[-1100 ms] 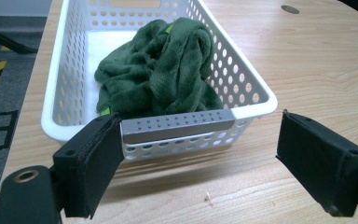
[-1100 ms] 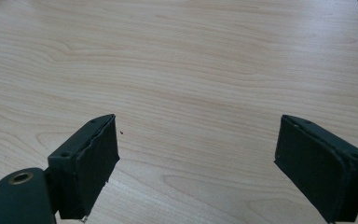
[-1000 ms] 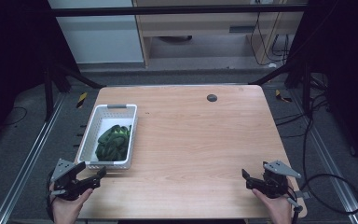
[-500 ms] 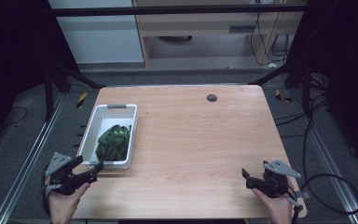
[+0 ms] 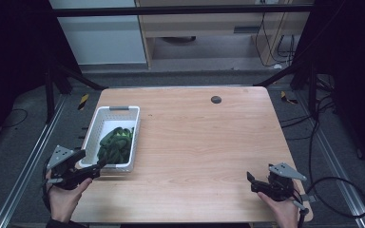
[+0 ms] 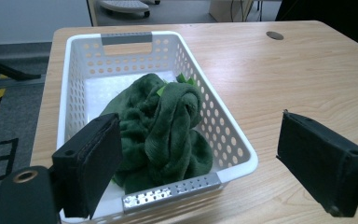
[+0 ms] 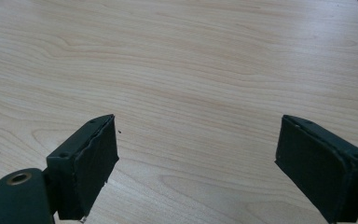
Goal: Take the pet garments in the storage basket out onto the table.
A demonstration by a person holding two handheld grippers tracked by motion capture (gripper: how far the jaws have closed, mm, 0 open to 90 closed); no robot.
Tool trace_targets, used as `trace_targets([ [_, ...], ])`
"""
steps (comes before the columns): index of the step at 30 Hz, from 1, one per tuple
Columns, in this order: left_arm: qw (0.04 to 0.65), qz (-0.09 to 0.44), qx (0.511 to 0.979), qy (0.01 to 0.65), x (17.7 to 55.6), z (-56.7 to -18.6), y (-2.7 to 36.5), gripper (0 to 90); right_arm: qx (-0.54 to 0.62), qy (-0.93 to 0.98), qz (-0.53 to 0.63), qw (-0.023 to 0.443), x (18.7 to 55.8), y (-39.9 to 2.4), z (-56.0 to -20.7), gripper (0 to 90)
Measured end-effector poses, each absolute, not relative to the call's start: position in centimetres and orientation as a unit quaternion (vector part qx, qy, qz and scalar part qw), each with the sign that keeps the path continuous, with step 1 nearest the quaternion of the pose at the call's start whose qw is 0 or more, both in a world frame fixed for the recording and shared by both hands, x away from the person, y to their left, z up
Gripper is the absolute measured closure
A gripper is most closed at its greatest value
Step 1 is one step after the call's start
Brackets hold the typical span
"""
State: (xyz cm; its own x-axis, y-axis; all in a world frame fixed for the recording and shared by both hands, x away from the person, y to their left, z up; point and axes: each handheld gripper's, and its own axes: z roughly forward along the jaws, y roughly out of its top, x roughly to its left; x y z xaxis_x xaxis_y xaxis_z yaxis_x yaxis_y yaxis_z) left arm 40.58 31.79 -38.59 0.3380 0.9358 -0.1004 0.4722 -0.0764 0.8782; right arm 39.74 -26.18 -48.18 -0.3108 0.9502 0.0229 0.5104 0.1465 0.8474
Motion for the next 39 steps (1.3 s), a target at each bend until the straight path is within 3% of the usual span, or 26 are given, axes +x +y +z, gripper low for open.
trace_targets([
  [39, 0.405, 0.243, 0.718, 0.511, 47.4, -37.1, 30.5, 13.8, 0.512, 0.717, 0.388, 0.271, 40.1, -25.9, -48.5, 12.3],
])
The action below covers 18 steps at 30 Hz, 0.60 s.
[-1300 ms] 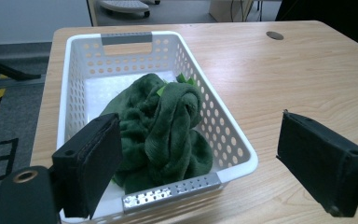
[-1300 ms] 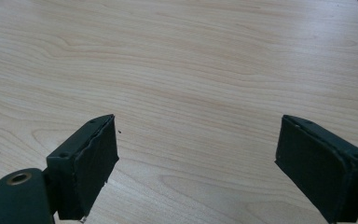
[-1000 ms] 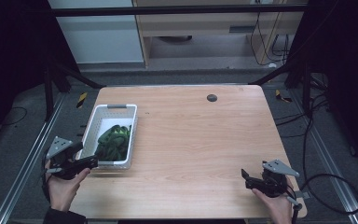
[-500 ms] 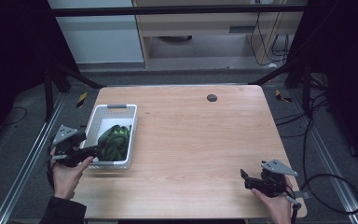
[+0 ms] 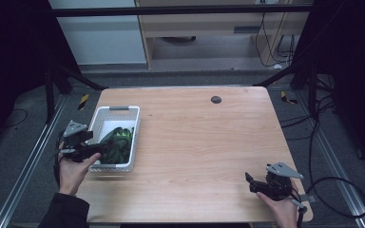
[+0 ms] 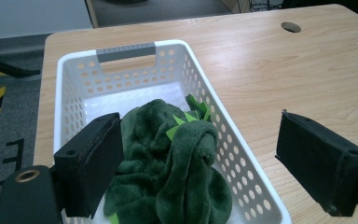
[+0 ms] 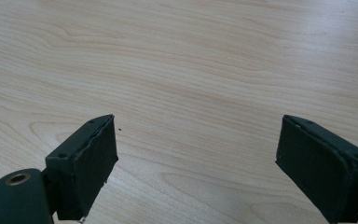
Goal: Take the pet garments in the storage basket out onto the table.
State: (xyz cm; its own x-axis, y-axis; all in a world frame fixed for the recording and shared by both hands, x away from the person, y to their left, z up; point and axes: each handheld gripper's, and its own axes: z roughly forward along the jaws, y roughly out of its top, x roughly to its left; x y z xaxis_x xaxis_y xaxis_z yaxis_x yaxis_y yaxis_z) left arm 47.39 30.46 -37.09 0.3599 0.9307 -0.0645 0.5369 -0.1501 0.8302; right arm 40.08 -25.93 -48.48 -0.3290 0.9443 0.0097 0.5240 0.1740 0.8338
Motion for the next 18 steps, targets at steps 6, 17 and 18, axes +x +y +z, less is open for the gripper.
trace_targets([
  [6, 0.395, 0.236, 0.728, 0.509, 48.3, -37.3, 30.0, 14.1, 0.513, 0.713, 0.389, 0.275, 40.1, -26.0, -48.4, 12.4],
  [17, 0.367, 0.229, 0.747, 0.505, 49.9, -37.1, 29.4, 15.4, 0.512, 0.717, 0.388, 0.270, 40.2, -26.0, -48.5, 12.2],
  [18, 0.364, 0.228, 0.749, 0.504, 50.1, -37.1, 29.2, 15.5, 0.515, 0.715, 0.390, 0.266, 40.2, -26.0, -48.4, 12.2],
])
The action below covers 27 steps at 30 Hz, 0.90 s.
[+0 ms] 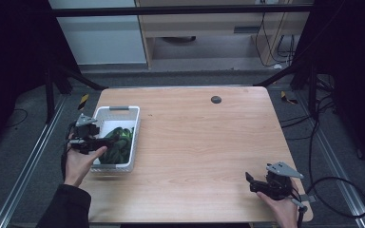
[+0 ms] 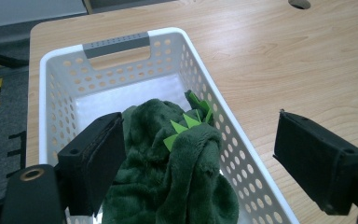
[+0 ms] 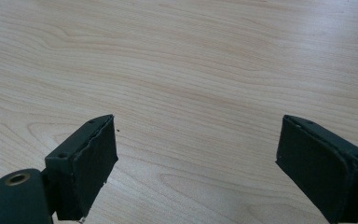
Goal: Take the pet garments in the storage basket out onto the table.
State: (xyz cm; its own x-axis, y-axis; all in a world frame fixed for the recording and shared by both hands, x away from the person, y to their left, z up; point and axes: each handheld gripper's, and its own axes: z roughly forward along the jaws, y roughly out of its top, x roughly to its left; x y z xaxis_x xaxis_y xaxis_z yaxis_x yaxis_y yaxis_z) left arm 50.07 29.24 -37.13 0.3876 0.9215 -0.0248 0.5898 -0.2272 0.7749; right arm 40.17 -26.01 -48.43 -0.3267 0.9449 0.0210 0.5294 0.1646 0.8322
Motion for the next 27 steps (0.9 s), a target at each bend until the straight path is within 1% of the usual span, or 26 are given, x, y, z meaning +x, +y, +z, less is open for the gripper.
trace_targets([
  [4, 0.353, 0.225, 0.756, 0.503, 50.6, -37.2, 29.0, 16.2, 0.514, 0.716, 0.388, 0.269, 40.2, -26.1, -48.5, 12.2],
  [9, 0.335, 0.218, 0.769, 0.498, 51.2, -37.5, 28.8, 20.0, 0.513, 0.717, 0.388, 0.268, 40.3, -26.1, -48.5, 12.2],
  [15, 0.318, 0.213, 0.778, 0.499, 51.8, -38.0, 28.6, 20.8, 0.513, 0.717, 0.388, 0.268, 40.3, -26.2, -48.5, 12.2],
  [27, 0.287, 0.196, 0.794, 0.498, 52.5, -38.7, 28.1, 25.4, 0.512, 0.720, 0.387, 0.264, 40.4, -26.1, -48.6, 12.1],
])
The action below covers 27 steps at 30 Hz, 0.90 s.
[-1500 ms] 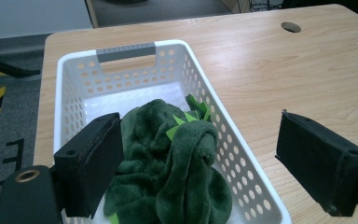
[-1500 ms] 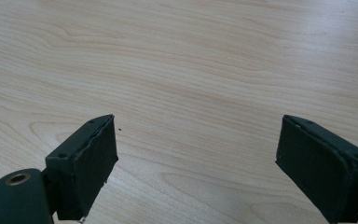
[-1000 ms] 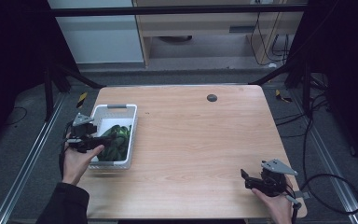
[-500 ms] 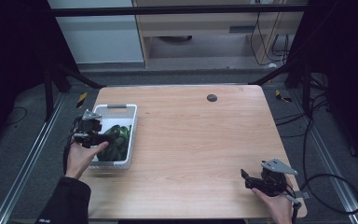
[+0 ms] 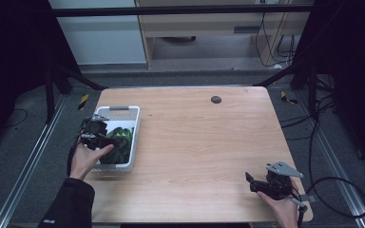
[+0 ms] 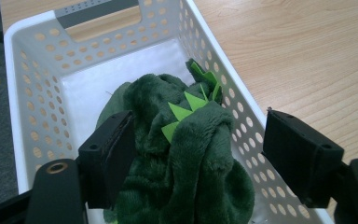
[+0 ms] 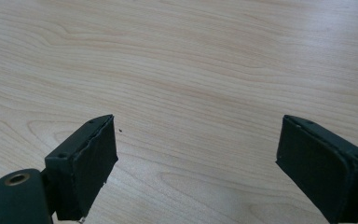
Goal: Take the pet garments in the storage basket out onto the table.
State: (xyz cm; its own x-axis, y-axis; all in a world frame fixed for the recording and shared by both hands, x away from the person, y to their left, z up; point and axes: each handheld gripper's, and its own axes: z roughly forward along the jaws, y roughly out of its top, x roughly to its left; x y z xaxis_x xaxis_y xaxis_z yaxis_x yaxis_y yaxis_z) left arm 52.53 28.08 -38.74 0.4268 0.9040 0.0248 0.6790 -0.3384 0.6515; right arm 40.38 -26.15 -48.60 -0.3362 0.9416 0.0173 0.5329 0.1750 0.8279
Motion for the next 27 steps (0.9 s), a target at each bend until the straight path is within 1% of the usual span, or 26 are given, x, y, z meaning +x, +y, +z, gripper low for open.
trace_targets([
  [27, 0.228, 0.160, 0.820, 0.501, 53.8, -40.9, 27.5, 38.8, 0.511, 0.724, 0.385, 0.258, 40.5, -26.1, -48.8, 12.0],
])
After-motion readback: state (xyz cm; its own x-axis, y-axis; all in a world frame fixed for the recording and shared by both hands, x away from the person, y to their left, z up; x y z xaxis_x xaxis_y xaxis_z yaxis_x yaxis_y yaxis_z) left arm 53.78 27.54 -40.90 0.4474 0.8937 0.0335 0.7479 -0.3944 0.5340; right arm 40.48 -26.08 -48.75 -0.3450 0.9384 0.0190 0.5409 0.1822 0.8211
